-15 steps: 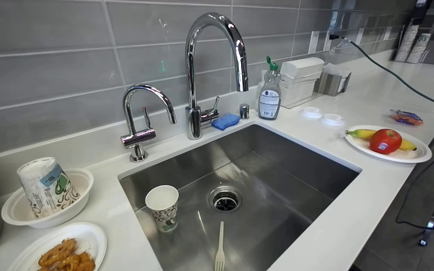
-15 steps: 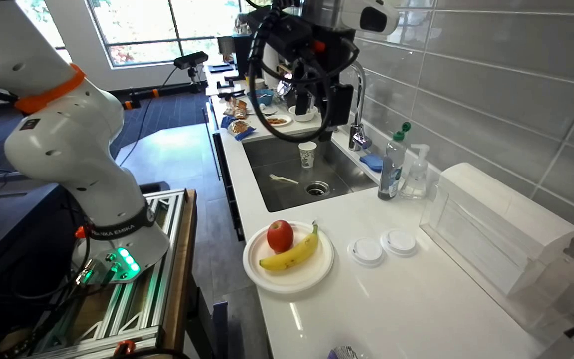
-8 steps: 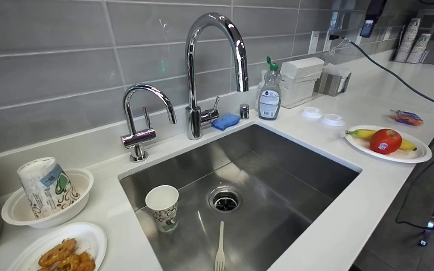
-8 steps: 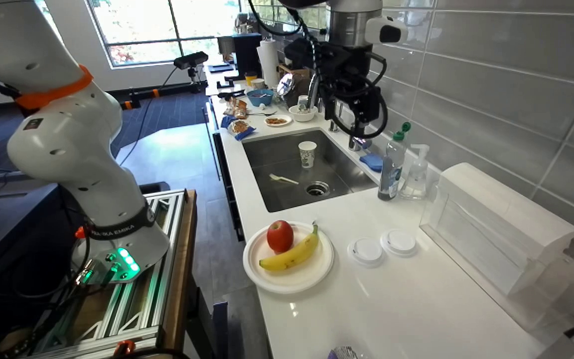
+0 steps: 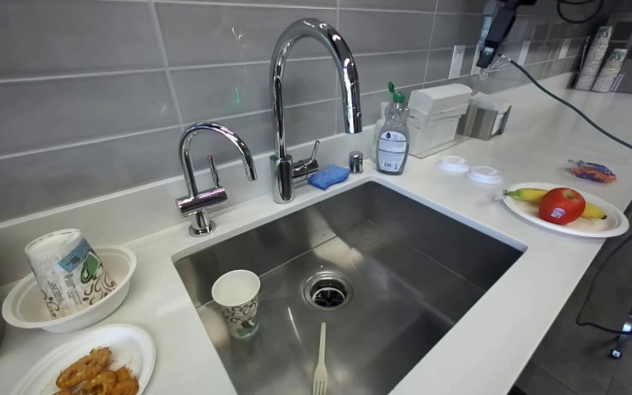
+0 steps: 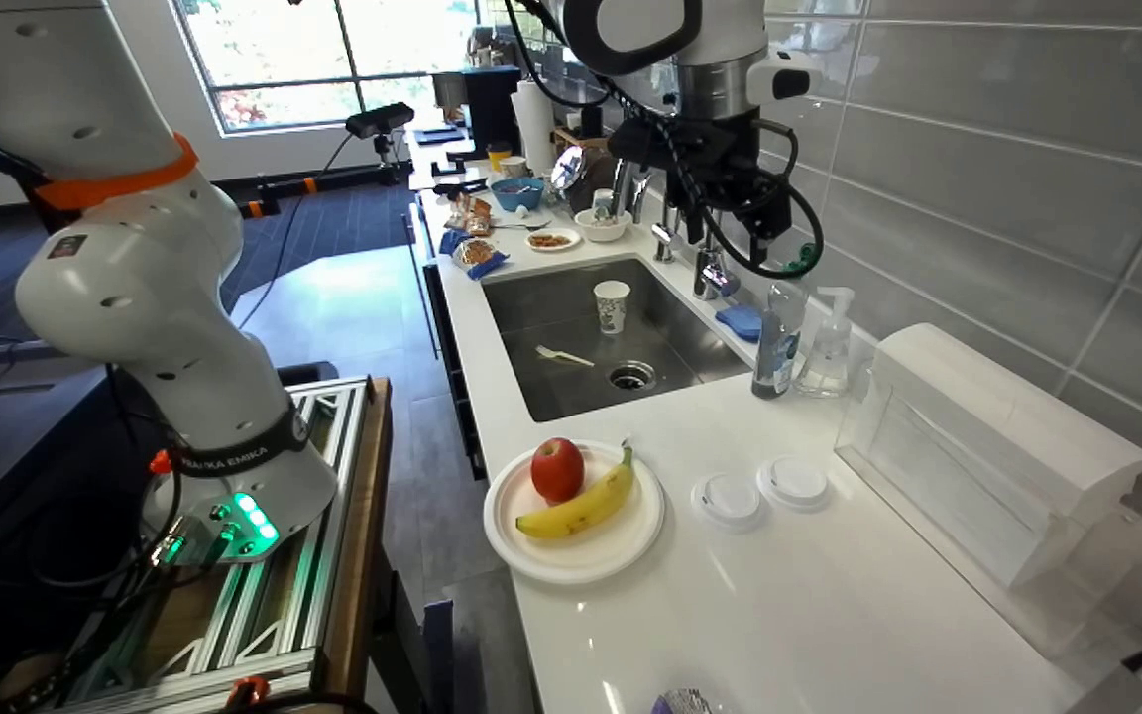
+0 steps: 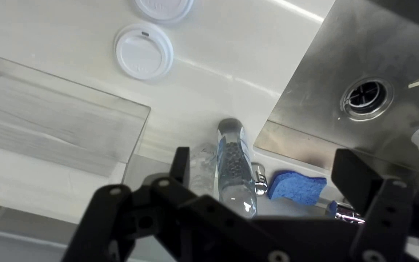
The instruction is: Move the left bottle backwards
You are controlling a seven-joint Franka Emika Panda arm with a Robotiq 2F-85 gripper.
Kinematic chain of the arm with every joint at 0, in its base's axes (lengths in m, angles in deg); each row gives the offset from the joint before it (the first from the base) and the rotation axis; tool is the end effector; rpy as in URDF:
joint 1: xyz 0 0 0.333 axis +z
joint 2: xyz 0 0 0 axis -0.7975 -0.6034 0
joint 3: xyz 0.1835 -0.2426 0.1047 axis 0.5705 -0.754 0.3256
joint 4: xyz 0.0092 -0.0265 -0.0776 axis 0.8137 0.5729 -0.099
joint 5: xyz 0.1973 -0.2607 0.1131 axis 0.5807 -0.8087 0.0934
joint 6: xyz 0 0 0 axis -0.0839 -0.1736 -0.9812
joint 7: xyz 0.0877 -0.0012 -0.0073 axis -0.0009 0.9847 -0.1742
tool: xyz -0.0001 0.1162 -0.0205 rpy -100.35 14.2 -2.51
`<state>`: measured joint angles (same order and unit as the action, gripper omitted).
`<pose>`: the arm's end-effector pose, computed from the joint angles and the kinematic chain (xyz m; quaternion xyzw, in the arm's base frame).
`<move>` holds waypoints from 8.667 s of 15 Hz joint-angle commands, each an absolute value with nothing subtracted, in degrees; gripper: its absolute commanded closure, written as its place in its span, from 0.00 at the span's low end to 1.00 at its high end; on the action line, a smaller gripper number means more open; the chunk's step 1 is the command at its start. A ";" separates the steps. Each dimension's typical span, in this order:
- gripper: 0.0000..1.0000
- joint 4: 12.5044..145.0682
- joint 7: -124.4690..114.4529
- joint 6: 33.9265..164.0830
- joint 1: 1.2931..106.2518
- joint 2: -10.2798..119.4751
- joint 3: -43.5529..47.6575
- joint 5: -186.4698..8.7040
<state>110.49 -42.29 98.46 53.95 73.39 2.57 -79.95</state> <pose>0.5088 -0.0190 0.4542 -0.9668 -0.2284 -0.1142 0.0085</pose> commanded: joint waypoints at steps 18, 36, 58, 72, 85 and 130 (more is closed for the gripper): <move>0.00 102.77 -43.98 107.70 52.05 60.41 9.70 -68.74; 0.00 100.91 -46.19 126.75 47.79 50.73 16.86 -73.30; 0.46 97.40 -51.21 129.95 40.74 45.58 24.15 -70.52; 0.81 96.44 -44.26 129.94 42.21 46.00 23.74 -72.96; 0.81 95.06 -21.10 136.67 55.61 45.32 9.98 -87.87; 0.00 108.76 -7.69 81.94 60.14 77.42 8.34 -83.77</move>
<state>105.60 -8.47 88.41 62.05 71.63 7.31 -83.50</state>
